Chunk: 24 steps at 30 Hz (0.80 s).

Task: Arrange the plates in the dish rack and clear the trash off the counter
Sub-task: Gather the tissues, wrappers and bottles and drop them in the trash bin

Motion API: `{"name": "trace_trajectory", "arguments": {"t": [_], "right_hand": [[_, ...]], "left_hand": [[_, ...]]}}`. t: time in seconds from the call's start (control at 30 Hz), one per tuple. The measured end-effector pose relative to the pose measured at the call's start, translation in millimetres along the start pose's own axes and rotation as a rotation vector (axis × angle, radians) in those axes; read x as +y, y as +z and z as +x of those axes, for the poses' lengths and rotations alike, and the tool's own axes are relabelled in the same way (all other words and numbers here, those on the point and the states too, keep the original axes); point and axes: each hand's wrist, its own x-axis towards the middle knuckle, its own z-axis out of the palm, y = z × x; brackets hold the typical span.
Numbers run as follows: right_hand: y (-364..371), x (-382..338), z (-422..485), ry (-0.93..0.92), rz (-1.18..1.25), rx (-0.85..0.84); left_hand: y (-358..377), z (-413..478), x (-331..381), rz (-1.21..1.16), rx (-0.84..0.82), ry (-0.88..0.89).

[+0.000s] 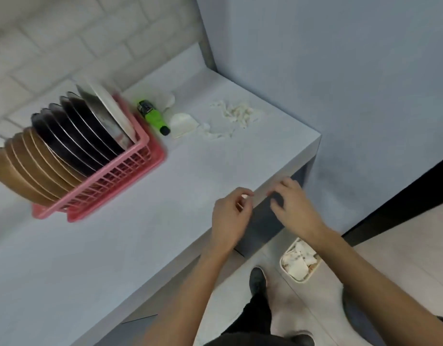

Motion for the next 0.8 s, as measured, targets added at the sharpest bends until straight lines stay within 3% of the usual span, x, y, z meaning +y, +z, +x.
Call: {"name": "trace_trajectory", "arguments": {"t": [0.17, 0.37, 0.57, 0.67, 0.8], "right_hand": [[0, -16, 57, 0.004, -0.144, -0.030], [17, -17, 105, 0.052, -0.527, -0.285], [0, -15, 158, 0.140, -0.407, -0.172], [-3, -12, 186, 0.121, -0.543, -0.077], [1, -14, 233, 0.104, -0.602, -0.065]], "left_hand": [[-33, 51, -16, 0.134, 0.015, 0.018], [-67, 147, -44, 0.236, 0.041, 0.050], [-59, 229, -79, 0.388, 0.043, 0.015], [-41, 228, -105, 0.404, 0.072, 0.125], [-40, 231, -116, 0.220, 0.134, 0.116]]}}
